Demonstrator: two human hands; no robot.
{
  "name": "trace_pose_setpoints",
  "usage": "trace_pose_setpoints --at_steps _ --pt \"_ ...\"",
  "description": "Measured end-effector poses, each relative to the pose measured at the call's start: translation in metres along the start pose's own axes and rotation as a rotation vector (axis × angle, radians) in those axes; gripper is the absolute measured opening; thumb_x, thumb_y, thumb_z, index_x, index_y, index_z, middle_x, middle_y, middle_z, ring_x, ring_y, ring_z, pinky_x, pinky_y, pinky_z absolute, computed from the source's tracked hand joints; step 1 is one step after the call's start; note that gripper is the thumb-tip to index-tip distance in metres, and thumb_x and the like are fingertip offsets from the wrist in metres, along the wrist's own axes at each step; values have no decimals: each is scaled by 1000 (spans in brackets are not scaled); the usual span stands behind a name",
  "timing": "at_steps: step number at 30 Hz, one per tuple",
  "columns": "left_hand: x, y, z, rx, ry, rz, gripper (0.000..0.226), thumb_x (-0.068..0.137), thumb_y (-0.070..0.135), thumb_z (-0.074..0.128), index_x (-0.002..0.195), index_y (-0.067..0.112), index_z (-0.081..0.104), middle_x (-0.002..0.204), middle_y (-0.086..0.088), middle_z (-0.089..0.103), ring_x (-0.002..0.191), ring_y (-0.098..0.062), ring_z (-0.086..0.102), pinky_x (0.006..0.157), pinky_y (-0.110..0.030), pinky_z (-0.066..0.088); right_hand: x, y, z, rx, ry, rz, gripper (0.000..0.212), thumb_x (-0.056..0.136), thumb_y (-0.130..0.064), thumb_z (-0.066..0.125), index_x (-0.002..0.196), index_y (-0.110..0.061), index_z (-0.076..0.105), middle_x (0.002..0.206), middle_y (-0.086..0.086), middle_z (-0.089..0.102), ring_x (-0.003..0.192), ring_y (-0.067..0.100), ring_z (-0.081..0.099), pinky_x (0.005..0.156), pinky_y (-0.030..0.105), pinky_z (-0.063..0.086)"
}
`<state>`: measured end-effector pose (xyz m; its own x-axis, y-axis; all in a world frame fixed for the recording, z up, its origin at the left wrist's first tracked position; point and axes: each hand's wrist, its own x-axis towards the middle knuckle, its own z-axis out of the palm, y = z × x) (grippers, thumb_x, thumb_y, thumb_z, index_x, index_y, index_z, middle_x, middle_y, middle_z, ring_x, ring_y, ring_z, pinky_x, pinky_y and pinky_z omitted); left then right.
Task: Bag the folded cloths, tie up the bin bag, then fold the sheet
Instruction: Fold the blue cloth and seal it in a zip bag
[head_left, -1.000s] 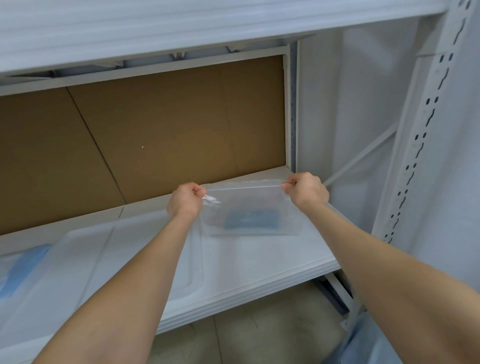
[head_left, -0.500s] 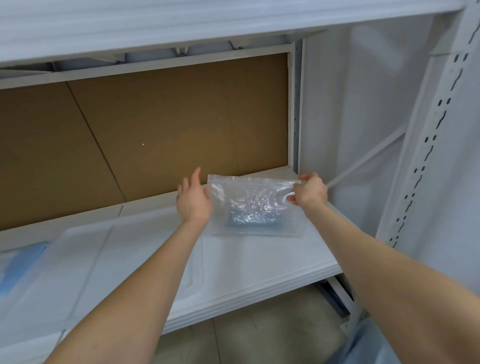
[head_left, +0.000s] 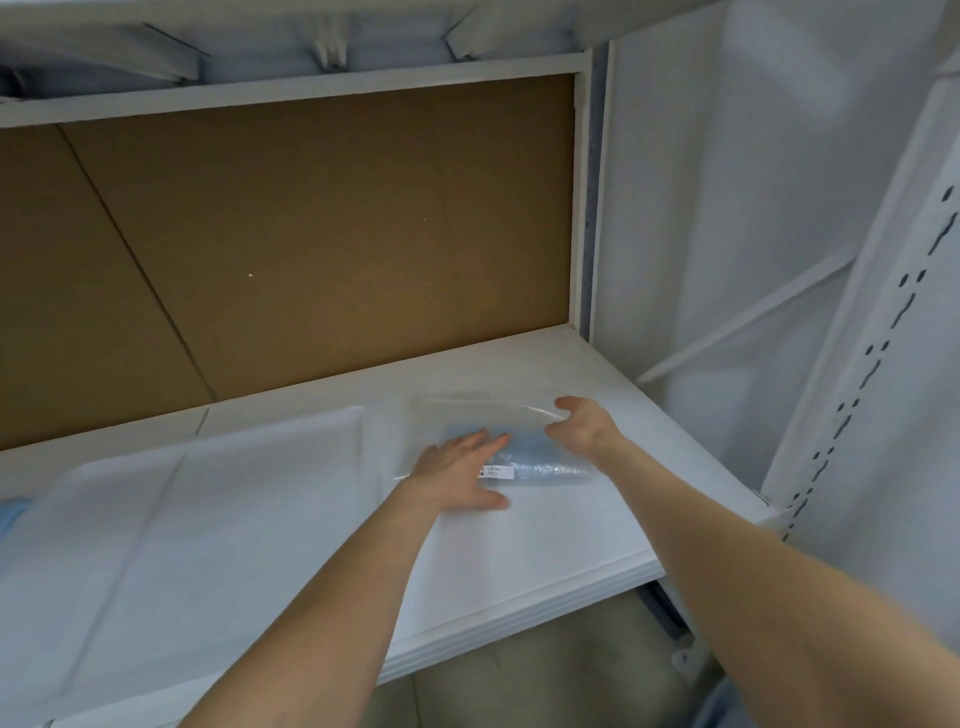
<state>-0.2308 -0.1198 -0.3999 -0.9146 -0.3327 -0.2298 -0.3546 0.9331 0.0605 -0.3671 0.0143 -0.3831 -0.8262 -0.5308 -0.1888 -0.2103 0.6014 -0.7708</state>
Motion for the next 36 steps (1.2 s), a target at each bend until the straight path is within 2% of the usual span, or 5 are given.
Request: trace_pose_setpoints --at_steps 9,16,21,32,36 --pt "20 18 -2 -46 277 -169 30 97 36 44 122 33 61 127 -1 61 118 -24 55 93 -29 43 12 18 -4 441 86 115 61 98 -49 37 149 -16 28 150 9 36 133 32 41 110 46 35" --pt "17 16 -41 -865 444 -285 37 98 35 44 69 13 50 79 -10 54 77 -25 52 71 -31 38 -4 17 -23 739 -77 180 77 88 -66 42 146 -18 31 147 6 41 133 30 42 109 43 37" --pt "-9 31 -75 -1416 325 -162 26 101 25 45 85 12 61 81 -6 64 74 -21 61 69 -28 48 -20 -3 -24 756 -252 41 92 78 -61 62 152 -29 16 154 2 29 139 32 32 113 46 29" --pt "-53 90 -84 -1389 154 -44 28 102 26 42 83 14 59 80 -1 63 71 -15 60 63 -28 48 -90 -14 -72 844 -282 -39 47 80 -40 72 118 -16 58 115 9 66 109 30 62 92 45 52" --pt "-55 105 -79 -1325 99 0 23 101 27 44 97 10 60 90 -5 63 78 -16 60 70 -28 48 -117 -12 -82 859 -101 -18 43 82 -28 73 119 -13 56 116 13 66 105 31 65 93 46 53"
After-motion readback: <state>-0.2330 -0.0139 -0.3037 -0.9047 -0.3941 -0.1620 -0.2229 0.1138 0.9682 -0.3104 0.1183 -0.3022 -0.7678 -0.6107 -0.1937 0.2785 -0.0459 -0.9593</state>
